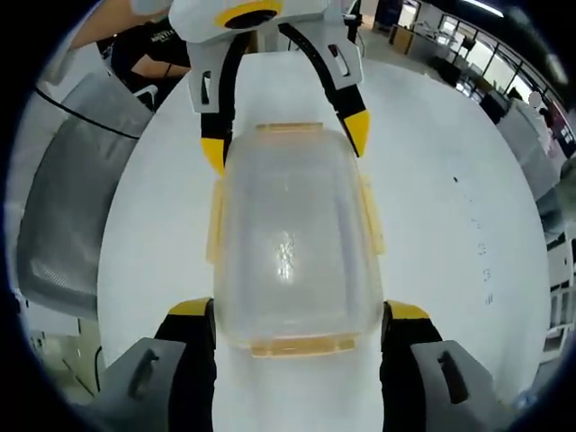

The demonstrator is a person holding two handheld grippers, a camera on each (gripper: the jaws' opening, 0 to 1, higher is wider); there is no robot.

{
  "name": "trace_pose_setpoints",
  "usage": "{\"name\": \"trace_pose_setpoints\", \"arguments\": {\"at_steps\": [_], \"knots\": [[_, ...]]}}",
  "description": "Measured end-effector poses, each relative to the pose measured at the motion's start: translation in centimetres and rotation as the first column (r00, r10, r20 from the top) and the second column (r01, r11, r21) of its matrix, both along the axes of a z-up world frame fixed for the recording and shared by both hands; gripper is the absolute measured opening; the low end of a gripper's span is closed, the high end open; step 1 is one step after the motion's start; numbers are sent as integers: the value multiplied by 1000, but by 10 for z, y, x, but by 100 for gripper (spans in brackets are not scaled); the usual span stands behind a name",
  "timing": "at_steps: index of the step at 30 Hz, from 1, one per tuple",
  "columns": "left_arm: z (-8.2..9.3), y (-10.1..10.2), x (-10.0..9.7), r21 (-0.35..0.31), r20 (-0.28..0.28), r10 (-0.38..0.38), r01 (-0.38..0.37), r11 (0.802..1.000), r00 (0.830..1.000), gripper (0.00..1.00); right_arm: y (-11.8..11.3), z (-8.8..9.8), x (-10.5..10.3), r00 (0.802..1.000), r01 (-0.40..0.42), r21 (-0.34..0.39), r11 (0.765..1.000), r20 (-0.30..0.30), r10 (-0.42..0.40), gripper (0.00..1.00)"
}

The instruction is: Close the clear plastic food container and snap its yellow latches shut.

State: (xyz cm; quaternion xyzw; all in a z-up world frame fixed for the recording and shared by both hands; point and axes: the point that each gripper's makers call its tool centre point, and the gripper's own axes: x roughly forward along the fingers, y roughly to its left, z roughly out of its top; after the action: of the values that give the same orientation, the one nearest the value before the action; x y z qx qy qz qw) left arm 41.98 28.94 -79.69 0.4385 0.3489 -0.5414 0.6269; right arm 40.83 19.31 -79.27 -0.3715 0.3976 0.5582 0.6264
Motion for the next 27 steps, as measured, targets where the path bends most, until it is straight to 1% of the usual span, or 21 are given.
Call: {"name": "trace_pose_setpoints", "arguments": {"at_steps": [12,19,26,27], "knots": [[-3,2,2,19,10,-7,7,1000,1000,77,0,0,3,1000,-2,-3,1000,5,2,72],[-5,5,3,45,28,-41,40,998,999,77,-1,0,5,1000,0,-7,1000,8,0,72],[-4,7,2,41,25,-26,25,999,999,77,-4,-2,7,1000,8,-16,1000,6,-8,73],[-3,6,3,31,25,-18,18,999,1000,78,-4,-3,7,1000,10,-18,1000,7,-9,74]]}}
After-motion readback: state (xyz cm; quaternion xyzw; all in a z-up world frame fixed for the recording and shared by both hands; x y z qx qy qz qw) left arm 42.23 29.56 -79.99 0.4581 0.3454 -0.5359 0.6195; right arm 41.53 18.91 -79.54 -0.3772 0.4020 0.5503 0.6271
